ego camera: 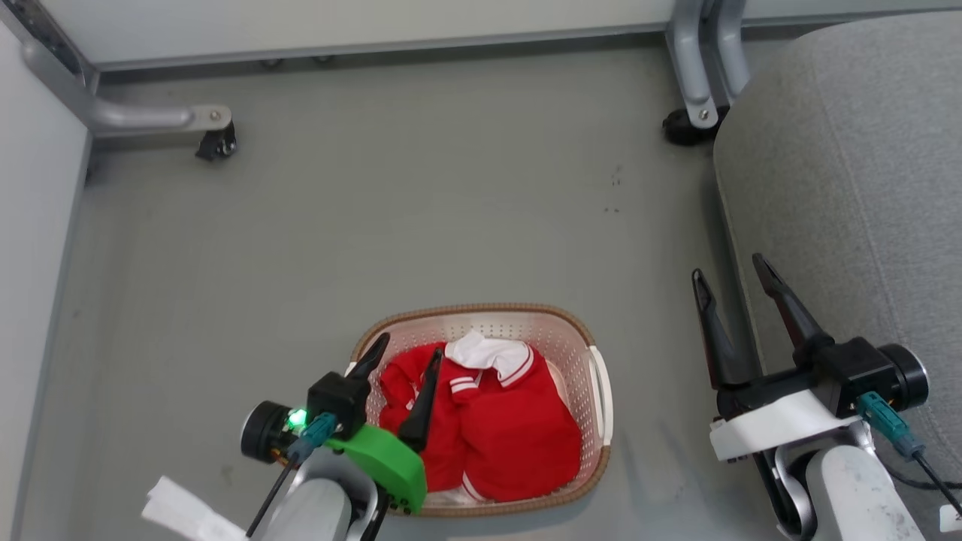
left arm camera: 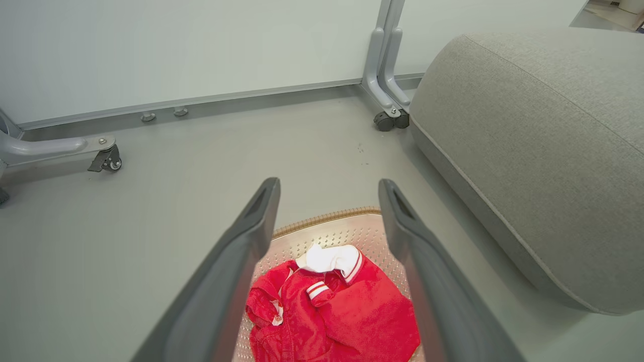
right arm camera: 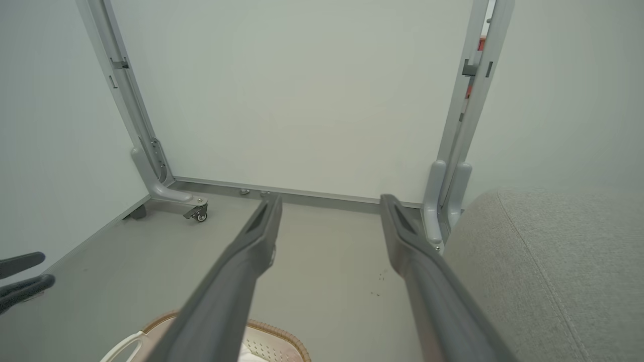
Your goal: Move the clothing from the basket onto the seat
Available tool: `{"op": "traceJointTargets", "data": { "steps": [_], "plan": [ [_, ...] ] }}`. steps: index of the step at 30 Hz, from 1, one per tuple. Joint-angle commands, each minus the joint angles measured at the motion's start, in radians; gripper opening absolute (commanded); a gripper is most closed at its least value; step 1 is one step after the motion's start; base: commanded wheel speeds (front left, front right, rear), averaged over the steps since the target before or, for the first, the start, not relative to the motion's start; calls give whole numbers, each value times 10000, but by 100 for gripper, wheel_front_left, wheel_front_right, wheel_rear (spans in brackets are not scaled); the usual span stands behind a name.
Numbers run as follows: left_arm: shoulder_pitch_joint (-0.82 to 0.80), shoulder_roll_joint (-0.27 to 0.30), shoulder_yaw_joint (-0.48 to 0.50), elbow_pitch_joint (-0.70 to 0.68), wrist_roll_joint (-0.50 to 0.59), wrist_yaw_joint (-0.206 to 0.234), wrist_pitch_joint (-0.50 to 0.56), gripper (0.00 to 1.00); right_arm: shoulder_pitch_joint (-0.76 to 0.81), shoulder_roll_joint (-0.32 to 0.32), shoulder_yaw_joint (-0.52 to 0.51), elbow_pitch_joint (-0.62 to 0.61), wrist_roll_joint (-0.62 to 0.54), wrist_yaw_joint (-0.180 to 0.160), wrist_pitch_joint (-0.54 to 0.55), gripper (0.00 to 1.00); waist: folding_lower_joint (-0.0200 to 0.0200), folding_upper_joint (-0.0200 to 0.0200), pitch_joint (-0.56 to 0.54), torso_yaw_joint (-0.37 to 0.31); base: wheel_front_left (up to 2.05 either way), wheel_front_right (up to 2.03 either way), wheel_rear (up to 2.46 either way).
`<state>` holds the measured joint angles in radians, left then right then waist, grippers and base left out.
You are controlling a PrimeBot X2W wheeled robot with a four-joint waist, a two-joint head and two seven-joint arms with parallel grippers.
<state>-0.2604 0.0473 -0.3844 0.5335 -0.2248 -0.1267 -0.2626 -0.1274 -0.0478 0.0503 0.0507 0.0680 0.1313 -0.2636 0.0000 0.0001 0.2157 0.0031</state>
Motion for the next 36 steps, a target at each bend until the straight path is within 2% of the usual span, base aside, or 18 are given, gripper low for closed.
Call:
{"op": "traceJointTargets", "data": {
  "steps": [1,11,16,27,36],
  "plan": [
    [-582,55,-357,345,-53,-41,-35,100,-276,-47,-29,-117,-128,-10,-18,100,0,-1,1556,312,0,0,0],
    [-3854,57,-3336,3506,-447,-53,-35,100,-1335,-49,-342,-538,-537,-12,-18,100,0,-1,3760,183,0,0,0],
    [-5210,59,-4533,4733,-609,-48,35,100,-1896,-48,-559,-883,-628,-12,-18,100,0,-1,4783,39,0,0,0],
    [-7336,57,-5768,6492,-977,-47,563,100,-2989,-42,-708,-1544,-363,-12,-18,100,0,-1,6774,-452,0,0,0],
    [-8118,264,-6379,7140,-1107,-47,805,100,-3314,-42,-727,-1740,20,-12,-18,100,0,-1,7666,-782,0,0,0]
  ]
}}
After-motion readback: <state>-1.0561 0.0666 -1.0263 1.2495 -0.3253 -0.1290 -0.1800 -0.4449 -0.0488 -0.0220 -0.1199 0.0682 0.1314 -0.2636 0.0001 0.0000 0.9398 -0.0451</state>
